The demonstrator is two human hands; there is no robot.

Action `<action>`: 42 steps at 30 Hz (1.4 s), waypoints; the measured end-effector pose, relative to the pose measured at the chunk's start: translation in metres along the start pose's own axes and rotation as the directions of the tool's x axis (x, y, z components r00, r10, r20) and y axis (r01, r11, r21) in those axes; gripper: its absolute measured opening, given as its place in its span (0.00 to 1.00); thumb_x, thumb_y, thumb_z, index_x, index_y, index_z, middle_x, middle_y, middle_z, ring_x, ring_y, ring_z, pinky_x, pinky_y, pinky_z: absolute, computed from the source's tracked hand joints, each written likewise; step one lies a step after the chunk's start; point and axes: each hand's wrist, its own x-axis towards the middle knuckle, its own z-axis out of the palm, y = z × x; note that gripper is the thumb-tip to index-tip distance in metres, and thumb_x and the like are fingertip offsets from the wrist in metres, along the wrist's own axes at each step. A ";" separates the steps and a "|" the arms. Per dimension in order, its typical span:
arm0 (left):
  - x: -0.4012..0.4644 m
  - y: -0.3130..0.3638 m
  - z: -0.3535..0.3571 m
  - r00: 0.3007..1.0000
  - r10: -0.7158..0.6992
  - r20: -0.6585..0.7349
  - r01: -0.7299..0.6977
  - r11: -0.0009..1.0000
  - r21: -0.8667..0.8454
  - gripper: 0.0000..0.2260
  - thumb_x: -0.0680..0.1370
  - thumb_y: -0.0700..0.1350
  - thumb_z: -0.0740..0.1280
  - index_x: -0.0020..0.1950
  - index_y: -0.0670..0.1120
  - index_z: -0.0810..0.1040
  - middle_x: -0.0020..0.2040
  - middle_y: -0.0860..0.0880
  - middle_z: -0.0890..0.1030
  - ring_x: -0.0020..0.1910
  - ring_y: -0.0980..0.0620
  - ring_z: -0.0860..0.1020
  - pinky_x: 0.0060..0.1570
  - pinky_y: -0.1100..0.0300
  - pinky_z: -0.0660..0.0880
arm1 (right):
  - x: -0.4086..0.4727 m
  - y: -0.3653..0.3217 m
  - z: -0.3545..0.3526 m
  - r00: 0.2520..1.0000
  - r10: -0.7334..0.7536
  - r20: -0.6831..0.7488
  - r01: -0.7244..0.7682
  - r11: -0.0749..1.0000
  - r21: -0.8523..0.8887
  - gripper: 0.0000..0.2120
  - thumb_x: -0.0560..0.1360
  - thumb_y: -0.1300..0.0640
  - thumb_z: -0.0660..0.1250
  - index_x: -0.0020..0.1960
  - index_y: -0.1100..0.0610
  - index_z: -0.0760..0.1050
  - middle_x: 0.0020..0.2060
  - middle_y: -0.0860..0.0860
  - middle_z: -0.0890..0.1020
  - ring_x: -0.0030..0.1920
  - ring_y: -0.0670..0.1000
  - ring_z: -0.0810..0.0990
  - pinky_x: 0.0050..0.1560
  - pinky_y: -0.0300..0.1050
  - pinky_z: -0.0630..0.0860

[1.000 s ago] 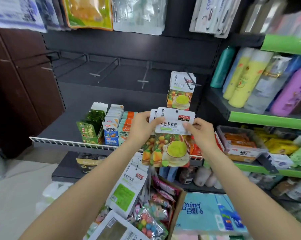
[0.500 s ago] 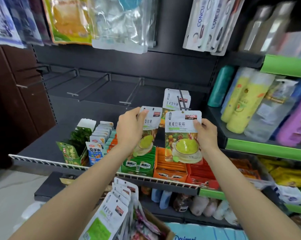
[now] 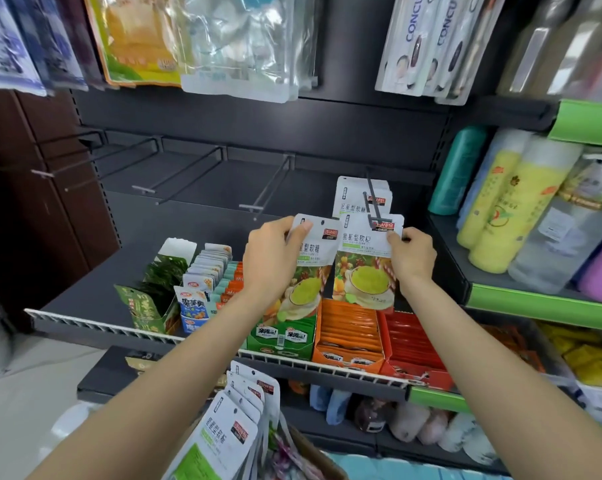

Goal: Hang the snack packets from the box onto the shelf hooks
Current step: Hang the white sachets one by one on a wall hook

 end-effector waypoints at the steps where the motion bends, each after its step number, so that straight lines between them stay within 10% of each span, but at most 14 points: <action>1: 0.001 0.000 0.001 1.000 0.002 0.005 -0.002 1.000 -0.003 0.21 0.80 0.51 0.61 0.28 0.50 0.61 0.23 0.53 0.64 0.24 0.55 0.62 0.27 0.58 0.58 | 0.005 -0.002 0.002 1.000 -0.001 0.002 0.001 1.000 -0.026 0.10 0.77 0.55 0.63 0.45 0.61 0.77 0.40 0.54 0.78 0.42 0.54 0.75 0.40 0.44 0.67; 11: 0.010 -0.002 0.013 0.993 0.004 0.116 -0.001 1.000 -0.026 0.20 0.80 0.50 0.62 0.28 0.52 0.65 0.20 0.57 0.69 0.23 0.59 0.68 0.27 0.65 0.59 | 0.053 -0.017 0.027 0.999 0.040 0.013 -0.037 0.985 -0.166 0.16 0.79 0.57 0.61 0.32 0.59 0.68 0.38 0.57 0.74 0.39 0.56 0.73 0.39 0.43 0.65; 18: 0.010 0.003 0.019 0.977 -0.020 0.214 0.052 0.988 -0.145 0.11 0.79 0.49 0.63 0.38 0.50 0.78 0.34 0.51 0.81 0.33 0.50 0.78 0.33 0.58 0.71 | 0.028 -0.003 0.015 0.999 -0.041 0.013 0.040 0.997 0.060 0.14 0.79 0.57 0.60 0.63 0.59 0.71 0.55 0.56 0.78 0.55 0.54 0.76 0.53 0.46 0.72; 24: 0.008 0.016 0.039 0.964 -0.082 0.252 0.146 0.959 -0.245 0.14 0.79 0.49 0.64 0.34 0.49 0.77 0.35 0.50 0.82 0.33 0.53 0.76 0.35 0.59 0.70 | -0.033 0.010 -0.028 0.944 -0.170 0.282 0.021 0.886 0.463 0.08 0.79 0.56 0.62 0.57 0.49 0.71 0.45 0.49 0.83 0.48 0.47 0.83 0.43 0.44 0.81; 32: 0.016 0.026 0.065 0.978 -0.160 0.134 0.197 0.922 -0.334 0.12 0.77 0.44 0.68 0.59 0.47 0.74 0.42 0.53 0.80 0.40 0.60 0.78 0.42 0.63 0.76 | -0.026 0.009 -0.032 0.928 -0.332 0.170 0.261 0.903 0.341 0.18 0.75 0.63 0.66 0.60 0.45 0.77 0.59 0.50 0.80 0.59 0.46 0.78 0.58 0.44 0.76; 35: 0.017 0.022 0.067 0.987 -0.101 0.124 0.130 0.961 -0.246 0.18 0.76 0.39 0.67 0.64 0.50 0.71 0.47 0.51 0.81 0.42 0.57 0.78 0.43 0.64 0.76 | -0.023 0.008 -0.027 0.944 -0.302 0.131 0.252 0.919 0.304 0.17 0.76 0.64 0.65 0.63 0.53 0.76 0.58 0.47 0.78 0.48 0.31 0.76 0.49 0.27 0.73; 42: 0.010 0.014 0.073 0.981 -0.003 0.196 0.021 0.995 -0.094 0.23 0.77 0.37 0.63 0.71 0.52 0.69 0.58 0.46 0.76 0.51 0.47 0.79 0.54 0.48 0.77 | -0.024 0.014 -0.024 0.945 -0.318 0.079 0.299 0.935 0.191 0.17 0.77 0.61 0.65 0.64 0.51 0.75 0.37 0.47 0.78 0.32 0.42 0.68 0.34 0.28 0.67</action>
